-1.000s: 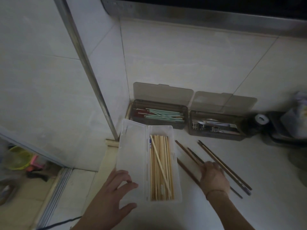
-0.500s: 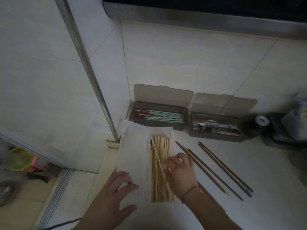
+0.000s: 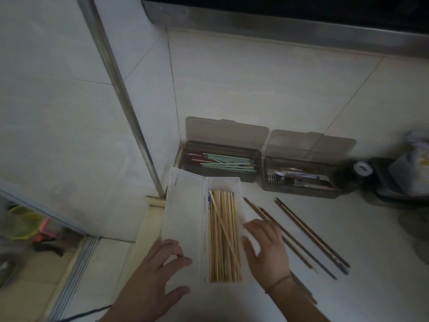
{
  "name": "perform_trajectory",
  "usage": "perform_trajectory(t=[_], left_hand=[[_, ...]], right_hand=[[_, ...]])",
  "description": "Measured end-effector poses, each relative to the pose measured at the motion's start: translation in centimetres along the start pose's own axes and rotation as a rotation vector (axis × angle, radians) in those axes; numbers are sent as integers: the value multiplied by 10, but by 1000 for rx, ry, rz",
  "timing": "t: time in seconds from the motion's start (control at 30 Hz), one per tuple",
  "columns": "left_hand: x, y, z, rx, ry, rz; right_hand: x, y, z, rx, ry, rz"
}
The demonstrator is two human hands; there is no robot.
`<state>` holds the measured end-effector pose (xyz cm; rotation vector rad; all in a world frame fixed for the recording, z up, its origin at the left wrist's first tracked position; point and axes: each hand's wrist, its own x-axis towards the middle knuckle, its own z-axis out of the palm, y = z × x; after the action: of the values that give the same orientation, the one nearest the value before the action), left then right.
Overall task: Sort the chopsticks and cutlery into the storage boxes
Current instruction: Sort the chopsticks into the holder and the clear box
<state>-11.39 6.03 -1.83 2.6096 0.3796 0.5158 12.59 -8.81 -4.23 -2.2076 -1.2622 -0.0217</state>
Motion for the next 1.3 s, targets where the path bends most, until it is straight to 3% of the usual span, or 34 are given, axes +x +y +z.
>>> perform_trajectory(t=[0.07,0.23,0.47,0.7,0.87,1.0,1.07,1.3], left_hand=[[0,0,1,-4,4,-3],[0,0,1,4,9,6],[-1,-1,1,21,-2,7],[-2,0,1,18,-21,-20],[0,2,-1,4,-8,-8],[1,4,-2,10,-11,-8],[0,3,-2,15,-17,-15],[2,5,-4,27,-35,-20]], right_hand=[[-7,20,-4,-63,38,152],[-22,68,-12,-188,-56,513],[-25,89,-11,-296,-81,575],[-9,84,-18,-451,-335,678],[6,72,-39,-285,-389,833],[27,53,-57,24,-174,721],[42,39,-64,66,-115,676],[55,3,-70,306,-200,502]])
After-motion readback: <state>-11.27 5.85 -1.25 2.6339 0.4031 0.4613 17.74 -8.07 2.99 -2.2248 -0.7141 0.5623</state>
